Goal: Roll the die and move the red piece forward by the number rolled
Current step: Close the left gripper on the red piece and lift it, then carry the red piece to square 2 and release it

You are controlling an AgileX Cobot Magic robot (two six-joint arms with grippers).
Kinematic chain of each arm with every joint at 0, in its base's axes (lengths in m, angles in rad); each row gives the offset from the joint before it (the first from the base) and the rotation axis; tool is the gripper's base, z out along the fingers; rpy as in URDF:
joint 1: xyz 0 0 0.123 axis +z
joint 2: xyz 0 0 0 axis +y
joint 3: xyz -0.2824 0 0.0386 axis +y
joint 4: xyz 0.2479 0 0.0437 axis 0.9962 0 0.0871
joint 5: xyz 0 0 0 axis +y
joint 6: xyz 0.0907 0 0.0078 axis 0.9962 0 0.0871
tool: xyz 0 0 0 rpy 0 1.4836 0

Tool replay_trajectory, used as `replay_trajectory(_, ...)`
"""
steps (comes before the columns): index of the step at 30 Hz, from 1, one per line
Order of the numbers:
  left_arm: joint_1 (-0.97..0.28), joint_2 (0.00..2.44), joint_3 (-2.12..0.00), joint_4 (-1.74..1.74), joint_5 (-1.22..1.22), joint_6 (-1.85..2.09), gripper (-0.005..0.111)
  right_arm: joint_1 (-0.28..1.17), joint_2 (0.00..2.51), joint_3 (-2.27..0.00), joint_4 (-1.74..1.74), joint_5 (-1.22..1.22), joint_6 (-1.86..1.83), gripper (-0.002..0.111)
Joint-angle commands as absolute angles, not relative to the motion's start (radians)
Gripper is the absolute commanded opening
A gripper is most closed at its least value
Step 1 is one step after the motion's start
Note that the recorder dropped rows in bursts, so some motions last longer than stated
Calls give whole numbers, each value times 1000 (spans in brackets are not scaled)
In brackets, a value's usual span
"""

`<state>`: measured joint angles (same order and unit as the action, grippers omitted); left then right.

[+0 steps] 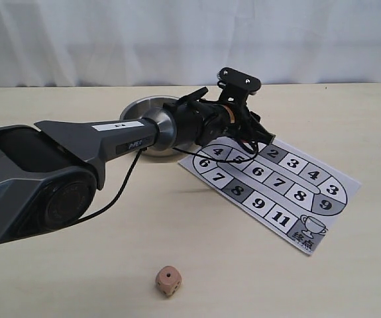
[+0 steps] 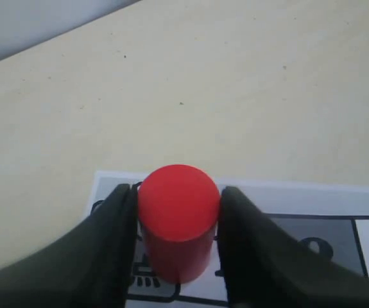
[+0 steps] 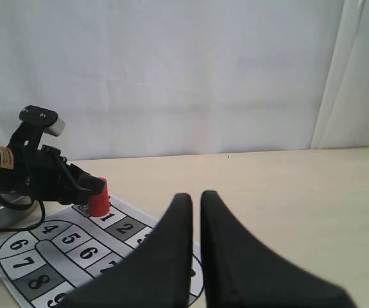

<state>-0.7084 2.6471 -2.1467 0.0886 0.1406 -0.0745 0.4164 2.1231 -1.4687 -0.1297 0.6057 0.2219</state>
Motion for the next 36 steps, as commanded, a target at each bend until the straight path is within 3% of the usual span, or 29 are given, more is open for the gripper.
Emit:
replay_trajectory(1,-705,2614,-2154,92,147,-83,0,411,2130,-1466,-127,594,222,4)
replay_trajectory(13,-769,2583,-2154,94,171,-60,0,411,2130,-1466,-127,594,222,4)
replay_trajectory(30,-734,2644,-2154,5,173,-57,0,411,2130,-1466,-127,594,222,4)
replay_trajectory(33,-734,2644,-2154,10,175,-57,6,411,2130,-1466,-127,594,222,4)
replay_trajectory(36,-734,2637,-2154,11,173,-57,19,411,2130,-1466,-127,594,222,4)
